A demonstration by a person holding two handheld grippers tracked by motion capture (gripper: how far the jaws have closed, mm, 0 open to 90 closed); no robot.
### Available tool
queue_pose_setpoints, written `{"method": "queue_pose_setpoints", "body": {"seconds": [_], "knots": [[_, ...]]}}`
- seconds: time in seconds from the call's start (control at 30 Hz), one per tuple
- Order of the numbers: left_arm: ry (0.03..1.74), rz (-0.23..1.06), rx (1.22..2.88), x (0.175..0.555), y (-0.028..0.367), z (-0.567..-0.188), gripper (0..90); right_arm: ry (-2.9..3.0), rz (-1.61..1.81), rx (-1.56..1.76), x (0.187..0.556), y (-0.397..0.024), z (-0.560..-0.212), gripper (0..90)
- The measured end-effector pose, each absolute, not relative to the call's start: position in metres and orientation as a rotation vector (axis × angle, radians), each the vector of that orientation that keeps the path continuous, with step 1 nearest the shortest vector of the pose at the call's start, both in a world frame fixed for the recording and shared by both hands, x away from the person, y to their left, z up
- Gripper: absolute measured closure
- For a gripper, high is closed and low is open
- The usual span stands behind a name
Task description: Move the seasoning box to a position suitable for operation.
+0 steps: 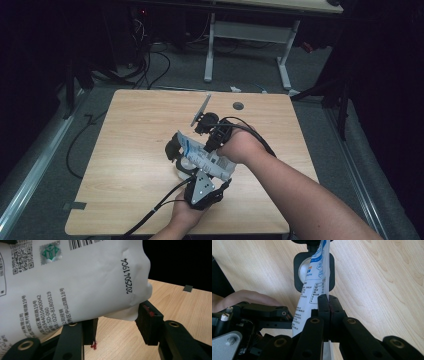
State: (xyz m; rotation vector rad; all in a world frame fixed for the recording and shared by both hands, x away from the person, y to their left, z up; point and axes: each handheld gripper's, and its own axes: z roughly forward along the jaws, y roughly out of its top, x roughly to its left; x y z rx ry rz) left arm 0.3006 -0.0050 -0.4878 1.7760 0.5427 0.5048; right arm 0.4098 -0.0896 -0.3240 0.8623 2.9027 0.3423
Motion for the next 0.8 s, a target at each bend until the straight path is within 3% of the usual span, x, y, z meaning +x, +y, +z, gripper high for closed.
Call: {"method": "queue_pose_setpoints", "body": {"seconds": [0.8], "knots": [[0.542, 0.518, 1.768, 0.3007, -0.0048, -0.4858, 56.1, 2.900, 0.334, 0.850, 0.4107, -0.0871, -0.3215, 90.0]]}}
